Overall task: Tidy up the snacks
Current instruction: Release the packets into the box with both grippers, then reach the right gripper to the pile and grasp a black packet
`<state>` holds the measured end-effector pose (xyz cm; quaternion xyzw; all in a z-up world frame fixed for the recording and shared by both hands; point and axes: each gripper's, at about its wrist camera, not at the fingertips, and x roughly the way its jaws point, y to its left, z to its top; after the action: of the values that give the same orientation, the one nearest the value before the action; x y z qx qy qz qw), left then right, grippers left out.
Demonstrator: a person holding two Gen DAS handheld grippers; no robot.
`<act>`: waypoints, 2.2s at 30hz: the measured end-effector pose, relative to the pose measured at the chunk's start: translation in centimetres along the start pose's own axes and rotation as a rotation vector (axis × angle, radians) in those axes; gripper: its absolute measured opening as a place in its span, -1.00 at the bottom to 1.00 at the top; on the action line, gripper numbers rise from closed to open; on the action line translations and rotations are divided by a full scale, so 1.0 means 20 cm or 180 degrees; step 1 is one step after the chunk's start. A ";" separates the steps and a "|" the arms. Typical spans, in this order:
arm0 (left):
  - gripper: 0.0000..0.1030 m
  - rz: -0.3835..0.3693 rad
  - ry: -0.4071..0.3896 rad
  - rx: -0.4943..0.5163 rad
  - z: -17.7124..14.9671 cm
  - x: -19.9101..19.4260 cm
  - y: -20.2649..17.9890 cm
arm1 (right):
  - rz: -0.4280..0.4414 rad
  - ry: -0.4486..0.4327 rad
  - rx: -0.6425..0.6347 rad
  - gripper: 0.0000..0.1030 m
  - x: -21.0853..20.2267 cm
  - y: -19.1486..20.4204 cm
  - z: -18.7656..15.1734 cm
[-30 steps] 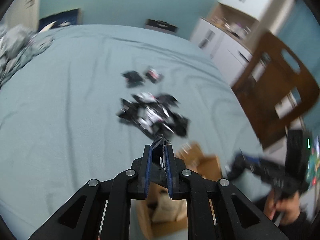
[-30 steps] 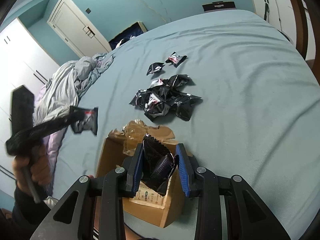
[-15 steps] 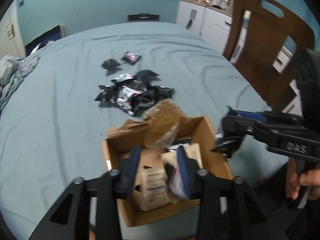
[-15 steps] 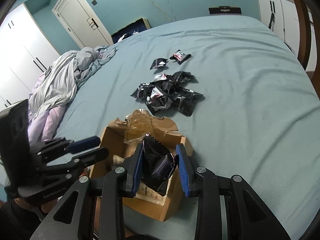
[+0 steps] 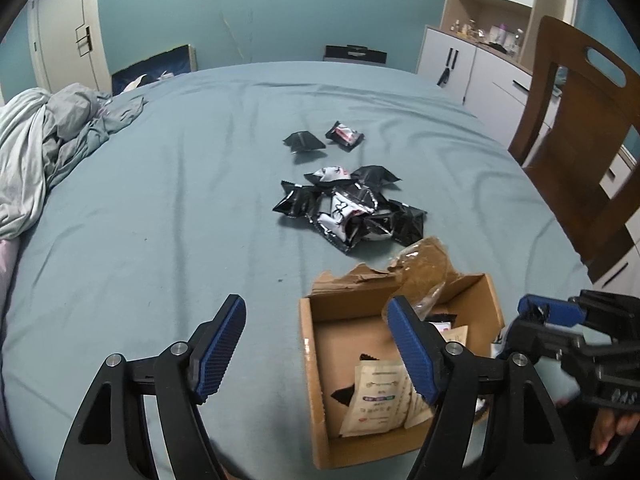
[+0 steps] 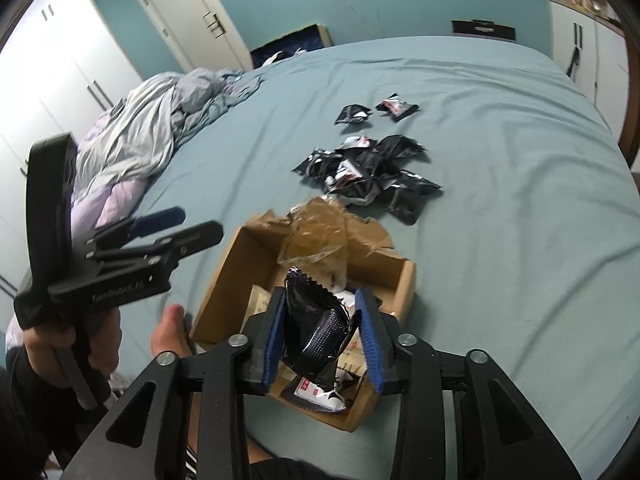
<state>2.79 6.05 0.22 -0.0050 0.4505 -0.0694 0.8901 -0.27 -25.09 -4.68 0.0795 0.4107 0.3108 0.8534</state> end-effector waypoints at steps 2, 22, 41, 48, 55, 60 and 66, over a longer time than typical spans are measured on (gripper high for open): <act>0.43 0.0021 0.0026 -0.0006 0.00 0.01 0.00 | -0.0034 0.0075 0.0002 -0.04 0.02 0.01 0.01; 0.49 0.0105 0.0105 0.0082 0.02 0.04 -0.03 | -0.0349 -0.0225 0.0333 0.42 -0.07 -0.04 0.03; 0.55 0.0092 0.0314 -0.0240 0.14 0.22 0.11 | -0.0400 0.0324 0.0691 0.43 0.30 -0.41 0.46; 0.55 0.0129 0.0414 -0.0366 0.18 0.31 0.19 | -0.0266 0.0832 0.0705 0.43 0.71 -0.51 0.59; 0.55 0.0171 0.0442 -0.0401 0.20 0.34 0.22 | -0.0277 0.0804 0.0464 0.43 0.86 -0.53 0.69; 0.55 0.0212 0.0421 -0.0399 0.21 0.36 0.23 | -0.0468 0.0807 0.0082 0.09 0.91 -0.45 0.68; 0.55 0.0310 0.0126 -0.0319 0.29 0.43 0.27 | -0.0423 0.0591 0.0012 -0.06 0.80 -0.39 0.72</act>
<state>13.02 10.01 -3.59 -0.0262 0.4706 -0.0034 0.8820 21.57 -20.00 -8.75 0.0246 0.4930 0.2589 0.8303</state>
